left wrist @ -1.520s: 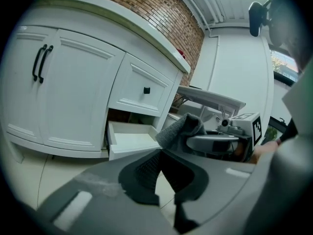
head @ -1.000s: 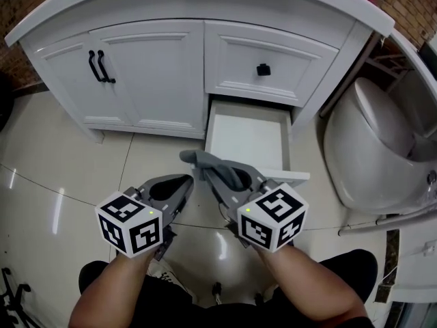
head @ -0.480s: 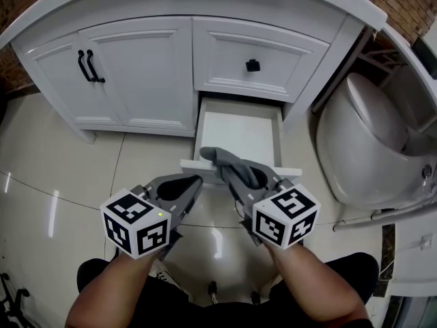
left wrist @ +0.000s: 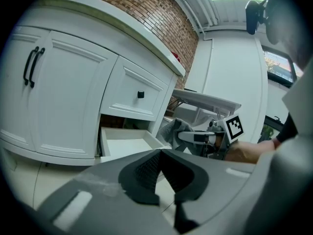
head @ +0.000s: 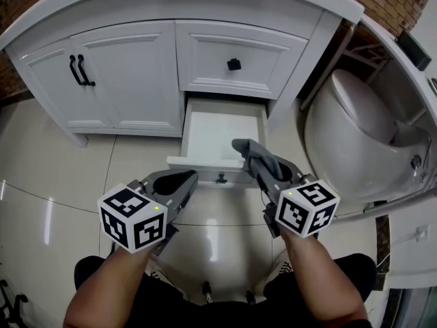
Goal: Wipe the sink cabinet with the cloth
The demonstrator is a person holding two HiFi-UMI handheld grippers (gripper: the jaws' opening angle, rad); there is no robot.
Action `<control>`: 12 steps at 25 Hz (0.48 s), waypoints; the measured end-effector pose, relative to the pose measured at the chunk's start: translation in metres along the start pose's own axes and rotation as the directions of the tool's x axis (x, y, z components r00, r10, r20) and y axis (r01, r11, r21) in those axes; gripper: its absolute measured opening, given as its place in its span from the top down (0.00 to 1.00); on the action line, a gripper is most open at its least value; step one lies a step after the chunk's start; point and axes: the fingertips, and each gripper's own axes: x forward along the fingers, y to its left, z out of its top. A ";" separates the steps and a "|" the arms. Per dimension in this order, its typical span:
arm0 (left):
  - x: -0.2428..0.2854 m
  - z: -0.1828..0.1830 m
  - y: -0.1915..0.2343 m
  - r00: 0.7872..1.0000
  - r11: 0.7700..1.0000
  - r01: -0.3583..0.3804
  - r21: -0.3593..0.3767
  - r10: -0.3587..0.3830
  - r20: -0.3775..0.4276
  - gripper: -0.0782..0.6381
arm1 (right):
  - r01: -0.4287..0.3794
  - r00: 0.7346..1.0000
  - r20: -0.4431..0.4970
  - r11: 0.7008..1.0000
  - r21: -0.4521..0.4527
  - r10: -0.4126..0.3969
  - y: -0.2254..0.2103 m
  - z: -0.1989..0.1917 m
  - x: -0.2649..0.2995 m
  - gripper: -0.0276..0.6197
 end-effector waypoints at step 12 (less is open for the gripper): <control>-0.010 0.033 0.006 0.997 0.999 -0.028 0.038 0.025 0.079 0.89 | 0.215 0.972 -0.099 0.977 0.014 -0.213 -0.071 0.000 -0.049 0.92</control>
